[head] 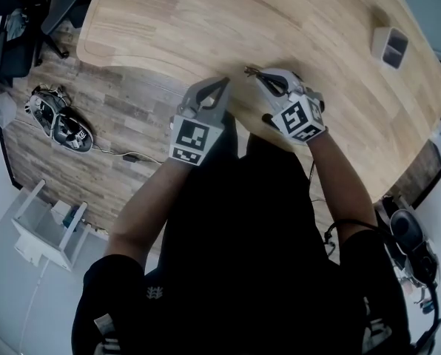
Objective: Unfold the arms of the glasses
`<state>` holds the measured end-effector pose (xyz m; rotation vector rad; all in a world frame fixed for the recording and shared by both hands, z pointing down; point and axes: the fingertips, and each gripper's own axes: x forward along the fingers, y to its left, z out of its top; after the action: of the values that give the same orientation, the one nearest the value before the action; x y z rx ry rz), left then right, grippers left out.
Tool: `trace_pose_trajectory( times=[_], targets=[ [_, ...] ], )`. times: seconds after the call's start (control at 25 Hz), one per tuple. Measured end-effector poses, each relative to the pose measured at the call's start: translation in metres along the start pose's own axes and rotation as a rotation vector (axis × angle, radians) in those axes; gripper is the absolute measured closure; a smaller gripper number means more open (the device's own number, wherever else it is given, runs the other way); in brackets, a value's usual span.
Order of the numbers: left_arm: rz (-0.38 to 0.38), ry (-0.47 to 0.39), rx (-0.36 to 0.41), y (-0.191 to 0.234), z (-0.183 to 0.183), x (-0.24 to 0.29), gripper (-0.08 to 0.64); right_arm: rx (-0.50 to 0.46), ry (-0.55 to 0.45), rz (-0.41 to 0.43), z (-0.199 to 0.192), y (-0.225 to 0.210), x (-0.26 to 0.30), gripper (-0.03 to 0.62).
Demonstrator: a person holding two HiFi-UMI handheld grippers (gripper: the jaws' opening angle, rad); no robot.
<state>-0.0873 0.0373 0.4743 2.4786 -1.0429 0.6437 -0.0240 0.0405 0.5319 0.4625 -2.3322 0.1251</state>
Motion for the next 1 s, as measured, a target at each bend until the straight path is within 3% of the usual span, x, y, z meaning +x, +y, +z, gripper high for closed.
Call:
trace_pose_trajectory(
  times=[0.28,0.68,1.0],
  targets=[
    [0.006,0.004,0.003,-0.001,0.0,-0.001,0.555,-0.005,0.068,0.01,-0.015,0.0,0.011,0.566],
    [0.027,0.0,-0.01,0.0,-0.002,-0.005,0.555,-0.052,0.066,0.021,-0.008,0.001,0.013,0.548],
    [0.029,0.001,-0.013,0.004,-0.002,-0.007,0.554,-0.064,0.037,0.019,0.004,0.0,0.008,0.578]
  ],
)
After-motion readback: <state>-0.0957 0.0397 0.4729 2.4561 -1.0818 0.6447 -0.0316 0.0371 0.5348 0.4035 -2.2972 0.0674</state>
